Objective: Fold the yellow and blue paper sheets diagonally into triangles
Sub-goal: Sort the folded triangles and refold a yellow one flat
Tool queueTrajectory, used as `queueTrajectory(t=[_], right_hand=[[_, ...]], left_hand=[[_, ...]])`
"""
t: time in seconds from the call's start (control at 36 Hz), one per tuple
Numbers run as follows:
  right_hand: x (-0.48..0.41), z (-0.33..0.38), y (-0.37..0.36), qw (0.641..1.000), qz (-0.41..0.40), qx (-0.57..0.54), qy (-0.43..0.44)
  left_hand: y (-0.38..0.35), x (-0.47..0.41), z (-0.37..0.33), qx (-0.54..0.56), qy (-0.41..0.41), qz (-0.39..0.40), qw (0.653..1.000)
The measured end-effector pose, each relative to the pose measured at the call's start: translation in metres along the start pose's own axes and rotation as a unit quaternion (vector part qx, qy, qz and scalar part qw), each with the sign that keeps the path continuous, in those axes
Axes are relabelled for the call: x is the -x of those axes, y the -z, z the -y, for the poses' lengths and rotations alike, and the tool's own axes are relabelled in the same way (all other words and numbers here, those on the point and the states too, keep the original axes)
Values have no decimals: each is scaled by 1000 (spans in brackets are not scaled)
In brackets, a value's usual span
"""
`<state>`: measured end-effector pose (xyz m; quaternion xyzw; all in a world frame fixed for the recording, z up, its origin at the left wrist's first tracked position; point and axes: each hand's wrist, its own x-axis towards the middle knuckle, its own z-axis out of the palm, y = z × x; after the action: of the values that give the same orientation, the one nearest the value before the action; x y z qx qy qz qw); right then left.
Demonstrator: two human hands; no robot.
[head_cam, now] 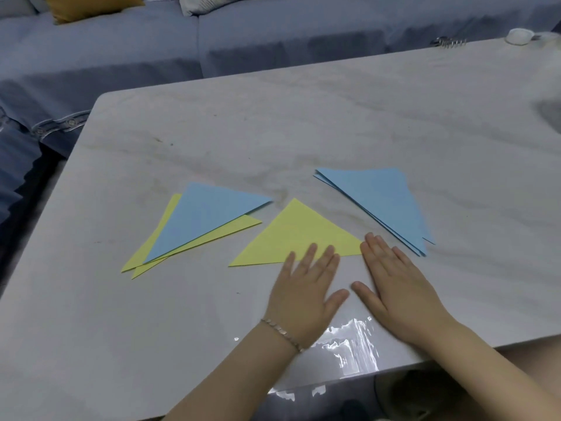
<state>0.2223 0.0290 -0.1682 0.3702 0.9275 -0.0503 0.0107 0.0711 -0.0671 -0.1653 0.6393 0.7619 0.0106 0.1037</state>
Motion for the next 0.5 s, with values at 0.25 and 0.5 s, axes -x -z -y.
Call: queueTrajectory(t=[0.25,0.5], right_hand=[[-1,-1,-1,1000,-3,7,3],[-1,1,2,1000,0,-22,5]], left_hand=[[-5,13,25,-16,37,-22,999],[8,62,86,-11,122,-14,992]])
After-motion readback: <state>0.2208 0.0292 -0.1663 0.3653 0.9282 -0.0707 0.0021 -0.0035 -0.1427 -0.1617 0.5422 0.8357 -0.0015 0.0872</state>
